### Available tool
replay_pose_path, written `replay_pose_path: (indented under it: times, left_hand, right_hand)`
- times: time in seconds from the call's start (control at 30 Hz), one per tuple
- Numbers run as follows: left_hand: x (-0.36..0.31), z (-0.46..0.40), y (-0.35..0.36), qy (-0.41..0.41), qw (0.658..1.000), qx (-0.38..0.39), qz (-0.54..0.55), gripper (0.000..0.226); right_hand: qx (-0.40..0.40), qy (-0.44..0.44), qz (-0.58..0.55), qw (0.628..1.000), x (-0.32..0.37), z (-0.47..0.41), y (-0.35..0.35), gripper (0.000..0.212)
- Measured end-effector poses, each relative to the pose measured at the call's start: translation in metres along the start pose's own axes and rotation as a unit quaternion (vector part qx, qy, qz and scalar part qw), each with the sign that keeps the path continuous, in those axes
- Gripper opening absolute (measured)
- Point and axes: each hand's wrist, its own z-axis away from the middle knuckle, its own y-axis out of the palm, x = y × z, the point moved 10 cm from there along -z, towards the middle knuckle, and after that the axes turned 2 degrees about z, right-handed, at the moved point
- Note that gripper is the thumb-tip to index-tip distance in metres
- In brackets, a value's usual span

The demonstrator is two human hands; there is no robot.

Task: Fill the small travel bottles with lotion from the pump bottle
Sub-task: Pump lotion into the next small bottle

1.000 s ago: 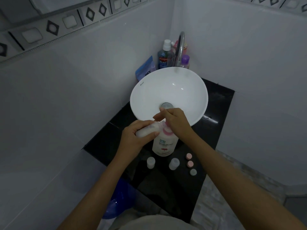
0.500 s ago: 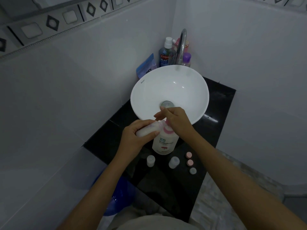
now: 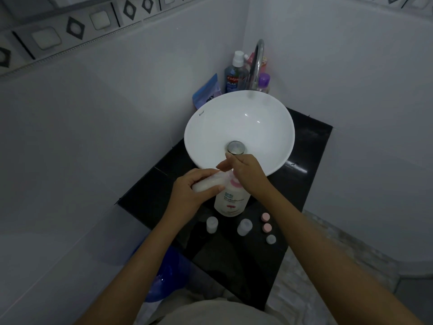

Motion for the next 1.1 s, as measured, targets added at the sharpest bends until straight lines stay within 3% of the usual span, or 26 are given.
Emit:
replay_pose_path:
  times: [0.27,0.63,1.1]
  left_hand:
    - [0.001,0.001,-0.004,-0.004,1.0,0.002,-0.028,0.044]
    - [-0.022,0.007,-0.006,0.087,0.987,0.008,-0.132,0.035]
    - [-0.028,0.001,0.0,0.085,0.985,0.001,-0.153,0.04]
  right_hand:
    - [-0.007,-0.018,-0.005,1.0,0.009,-0.003,-0.004,0.041]
    - [-0.025,-0.016,-0.004,1.0,0.006,-0.005,-0.005,0.043]
    - [-0.025,-0.017,0.003,1.0,0.008,-0.004,-0.005,0.042]
